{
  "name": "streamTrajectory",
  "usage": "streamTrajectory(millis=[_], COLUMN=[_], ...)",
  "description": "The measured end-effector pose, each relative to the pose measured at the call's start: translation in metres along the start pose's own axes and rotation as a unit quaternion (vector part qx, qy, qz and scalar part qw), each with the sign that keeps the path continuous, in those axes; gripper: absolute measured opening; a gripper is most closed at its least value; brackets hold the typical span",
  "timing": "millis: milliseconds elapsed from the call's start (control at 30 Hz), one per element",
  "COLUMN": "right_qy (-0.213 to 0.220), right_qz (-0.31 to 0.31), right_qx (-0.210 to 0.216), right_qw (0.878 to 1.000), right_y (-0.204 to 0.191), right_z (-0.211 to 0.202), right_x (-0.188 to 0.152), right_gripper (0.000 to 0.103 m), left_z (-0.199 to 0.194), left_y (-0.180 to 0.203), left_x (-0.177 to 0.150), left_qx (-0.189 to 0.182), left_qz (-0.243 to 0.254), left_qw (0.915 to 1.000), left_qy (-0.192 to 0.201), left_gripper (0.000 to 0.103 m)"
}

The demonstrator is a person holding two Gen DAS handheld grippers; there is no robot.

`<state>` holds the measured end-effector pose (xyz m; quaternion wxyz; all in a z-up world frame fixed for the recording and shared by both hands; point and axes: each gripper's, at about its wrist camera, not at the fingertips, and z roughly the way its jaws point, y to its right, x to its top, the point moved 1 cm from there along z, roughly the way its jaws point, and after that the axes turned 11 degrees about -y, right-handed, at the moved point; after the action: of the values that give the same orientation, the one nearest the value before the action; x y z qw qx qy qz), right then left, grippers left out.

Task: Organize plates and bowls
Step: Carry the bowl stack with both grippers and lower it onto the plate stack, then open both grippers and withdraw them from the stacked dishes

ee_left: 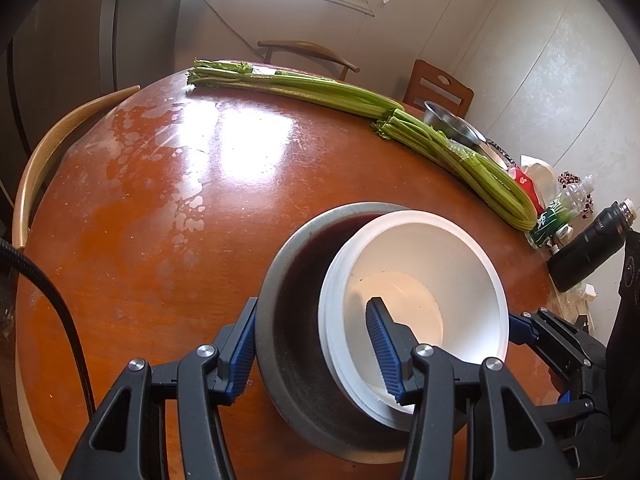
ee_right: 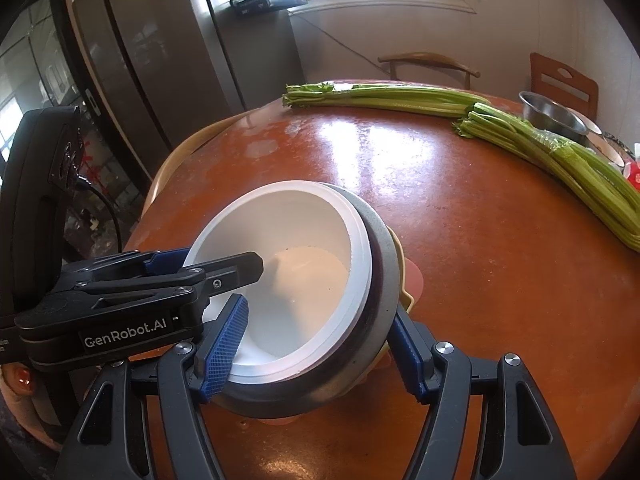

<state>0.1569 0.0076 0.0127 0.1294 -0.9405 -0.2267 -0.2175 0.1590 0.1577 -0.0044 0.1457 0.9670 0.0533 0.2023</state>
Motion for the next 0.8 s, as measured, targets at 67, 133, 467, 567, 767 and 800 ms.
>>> streamTrajectory(millis=[67, 133, 467, 567, 767, 800], right_qy=[0.000, 0.000, 0.009, 0.012, 0.026, 0.028], right_qz=[0.001, 0.002, 0.002, 0.003, 0.005, 0.004], right_qx=[-0.004, -0.006, -0.019, -0.024, -0.026, -0.029], right_qw=[1.000, 1.000, 1.000, 1.000, 0.999, 0.999], right_y=[0.001, 0.002, 0.003, 0.005, 0.005, 0.005], right_z=[0.001, 0.001, -0.004, -0.006, -0.014, -0.015], right_x=[0.000, 0.000, -0.001, 0.000, 0.000, 0.000], right_gripper=[0.071, 0.071, 0.071, 0.071, 0.071, 0.071], left_z=[0.001, 0.001, 0.001, -0.002, -0.015, -0.018], left_y=[0.000, 0.000, -0.005, -0.010, -0.017, -0.017], left_x=[0.000, 0.000, 0.000, 0.000, -0.004, -0.005], left_qx=[0.005, 0.007, 0.012, 0.013, 0.027, 0.029], left_qz=[0.001, -0.001, -0.007, -0.015, -0.024, -0.024], left_qw=[1.0000, 1.0000, 0.9999, 0.9998, 0.9991, 0.9989], left_qy=[0.001, 0.000, 0.004, 0.009, 0.023, 0.027], left_gripper=[0.052, 0.052, 0.053, 0.053, 0.053, 0.053])
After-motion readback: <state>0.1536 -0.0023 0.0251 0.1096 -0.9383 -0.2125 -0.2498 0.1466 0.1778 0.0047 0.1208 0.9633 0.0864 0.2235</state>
